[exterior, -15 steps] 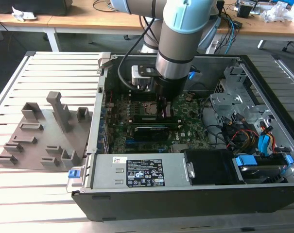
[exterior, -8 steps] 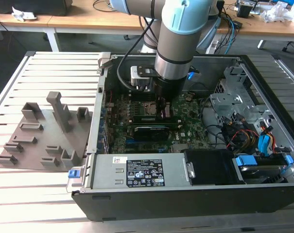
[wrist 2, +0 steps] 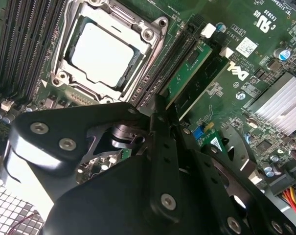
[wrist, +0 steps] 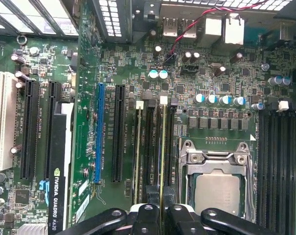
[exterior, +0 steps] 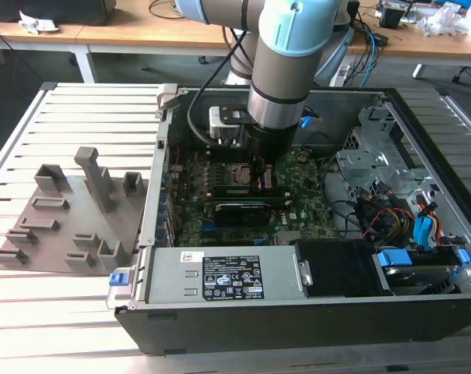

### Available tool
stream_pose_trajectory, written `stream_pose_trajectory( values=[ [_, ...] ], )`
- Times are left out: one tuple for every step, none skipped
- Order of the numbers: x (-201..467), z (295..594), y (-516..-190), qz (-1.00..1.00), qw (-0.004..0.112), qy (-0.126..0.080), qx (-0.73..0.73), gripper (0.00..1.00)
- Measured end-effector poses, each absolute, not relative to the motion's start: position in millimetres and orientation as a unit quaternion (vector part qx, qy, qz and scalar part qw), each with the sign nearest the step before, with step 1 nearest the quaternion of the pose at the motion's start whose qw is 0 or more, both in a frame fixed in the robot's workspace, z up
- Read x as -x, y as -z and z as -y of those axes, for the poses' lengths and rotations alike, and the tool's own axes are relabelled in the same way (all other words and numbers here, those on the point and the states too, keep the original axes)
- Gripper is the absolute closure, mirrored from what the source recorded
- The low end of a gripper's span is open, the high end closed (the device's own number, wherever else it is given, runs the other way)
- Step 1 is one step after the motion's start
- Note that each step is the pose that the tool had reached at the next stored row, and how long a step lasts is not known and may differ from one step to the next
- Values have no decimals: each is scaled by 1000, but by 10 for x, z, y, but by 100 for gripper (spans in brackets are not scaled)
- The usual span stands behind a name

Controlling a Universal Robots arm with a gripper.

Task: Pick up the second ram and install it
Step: 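Insert the second ram into the second slot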

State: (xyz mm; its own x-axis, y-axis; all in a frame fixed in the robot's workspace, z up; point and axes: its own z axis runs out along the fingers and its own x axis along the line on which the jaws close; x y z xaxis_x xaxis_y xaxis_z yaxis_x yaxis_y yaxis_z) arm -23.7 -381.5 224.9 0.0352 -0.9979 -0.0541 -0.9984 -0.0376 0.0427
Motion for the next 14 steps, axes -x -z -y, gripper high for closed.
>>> stream_pose_trajectory(
  values=[
    [226, 3815, -2244, -694, 3, -34, 719, 86],
    [216, 3815, -2244, -694, 3, -34, 719, 86],
    [213, 3816, -2243, -694, 3, -34, 719, 86],
    [211, 3815, -2241, -694, 3, -34, 719, 86],
    [211, 3815, -2241, -694, 3, -34, 719, 86],
    [211, 3815, -2241, -694, 3, -34, 719, 86],
    [211, 3815, -2240, -694, 3, -34, 719, 86],
    [211, 3815, -2239, -694, 3, -34, 719, 86],
    [211, 3815, -2237, -694, 3, -34, 719, 86],
    [210, 3814, -2231, -694, 4, -34, 719, 86],
    [210, 3814, -2224, -694, 4, -34, 719, 86],
    [210, 3815, -2218, -694, 3, -34, 719, 86],
    [208, 3814, -2217, -697, 4, -34, 717, 86],
    [208, 3815, -2217, -696, 4, -34, 717, 86]
  ],
)
